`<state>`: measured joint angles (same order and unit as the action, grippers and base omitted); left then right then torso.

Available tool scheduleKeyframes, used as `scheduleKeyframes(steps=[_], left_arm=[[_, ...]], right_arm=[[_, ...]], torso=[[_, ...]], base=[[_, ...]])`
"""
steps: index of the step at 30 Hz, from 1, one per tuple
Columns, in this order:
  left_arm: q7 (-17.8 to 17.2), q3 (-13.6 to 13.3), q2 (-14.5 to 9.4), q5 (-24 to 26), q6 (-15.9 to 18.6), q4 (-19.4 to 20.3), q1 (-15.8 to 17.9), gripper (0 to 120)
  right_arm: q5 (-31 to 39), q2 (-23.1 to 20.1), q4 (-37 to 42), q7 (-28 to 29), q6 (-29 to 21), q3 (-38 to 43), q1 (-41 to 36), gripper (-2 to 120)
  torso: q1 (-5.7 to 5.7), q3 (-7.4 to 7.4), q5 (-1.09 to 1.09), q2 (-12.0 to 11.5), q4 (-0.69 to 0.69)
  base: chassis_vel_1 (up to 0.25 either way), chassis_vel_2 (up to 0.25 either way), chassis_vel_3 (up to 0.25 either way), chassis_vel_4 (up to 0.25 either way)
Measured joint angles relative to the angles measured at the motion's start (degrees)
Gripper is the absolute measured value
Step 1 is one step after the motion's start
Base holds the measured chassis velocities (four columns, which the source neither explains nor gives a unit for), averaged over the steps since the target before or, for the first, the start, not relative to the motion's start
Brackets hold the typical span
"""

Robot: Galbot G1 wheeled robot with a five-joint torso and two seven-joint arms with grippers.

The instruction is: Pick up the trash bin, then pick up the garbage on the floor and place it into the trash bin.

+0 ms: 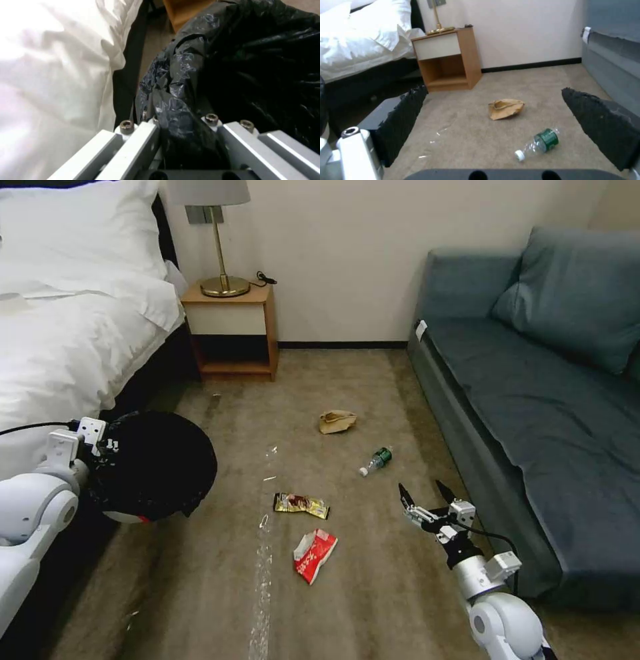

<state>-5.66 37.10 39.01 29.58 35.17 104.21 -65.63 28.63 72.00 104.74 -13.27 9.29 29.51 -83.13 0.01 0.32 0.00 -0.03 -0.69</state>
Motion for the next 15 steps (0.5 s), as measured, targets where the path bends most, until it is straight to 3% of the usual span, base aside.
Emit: scheduleKeyframes(steps=[15], left_arm=[[0.8, 1.0, -0.2, -0.1, -0.8, -0.1, -0.8, 4]], right_arm=[[-0.7, 0.4, -0.6, 0.3, 0.1, -0.7, 0.1, 100]], torso=[[0.0, 0.01, 0.0, 0.0, -0.01]], base=[[-0.116, 0.112, 0.107, -0.113]])
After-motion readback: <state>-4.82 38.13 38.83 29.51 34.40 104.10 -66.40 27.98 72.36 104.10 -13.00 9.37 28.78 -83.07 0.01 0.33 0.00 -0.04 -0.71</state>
